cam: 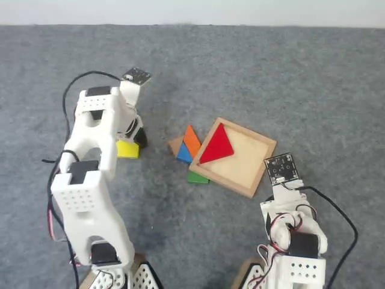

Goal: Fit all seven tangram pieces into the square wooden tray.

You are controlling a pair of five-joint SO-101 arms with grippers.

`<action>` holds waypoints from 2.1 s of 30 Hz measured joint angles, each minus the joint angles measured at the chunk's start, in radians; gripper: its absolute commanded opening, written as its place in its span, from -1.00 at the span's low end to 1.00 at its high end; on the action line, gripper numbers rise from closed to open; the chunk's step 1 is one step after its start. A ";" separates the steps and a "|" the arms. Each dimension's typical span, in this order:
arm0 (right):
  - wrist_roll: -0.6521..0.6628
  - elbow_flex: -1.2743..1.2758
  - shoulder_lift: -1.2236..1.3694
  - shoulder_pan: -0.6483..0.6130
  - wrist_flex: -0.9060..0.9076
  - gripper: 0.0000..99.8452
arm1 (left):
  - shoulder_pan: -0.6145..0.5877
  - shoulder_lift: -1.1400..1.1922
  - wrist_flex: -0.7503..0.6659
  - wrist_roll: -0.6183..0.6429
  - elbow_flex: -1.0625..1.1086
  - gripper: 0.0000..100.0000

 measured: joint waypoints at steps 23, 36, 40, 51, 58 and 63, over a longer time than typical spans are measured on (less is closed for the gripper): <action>0.000 0.000 0.000 0.000 0.000 -0.98 | 0.031 -0.264 0.058 -0.137 0.239 -0.98; 0.000 0.000 0.000 0.000 0.000 -0.98 | -0.132 -0.902 -0.038 0.135 0.686 -0.59; 0.000 0.000 0.000 0.000 0.000 -0.98 | -0.247 -0.821 -0.087 0.192 0.703 -0.58; 0.000 0.000 0.000 0.000 0.000 -0.98 | -0.256 -0.218 0.048 0.368 0.270 -0.49; 0.000 0.000 0.000 0.000 0.000 -0.98 | -0.195 -0.110 0.074 0.393 0.158 -0.50; 0.000 0.000 0.000 0.000 0.000 -0.98 | -0.169 -0.143 0.011 0.400 0.252 -0.55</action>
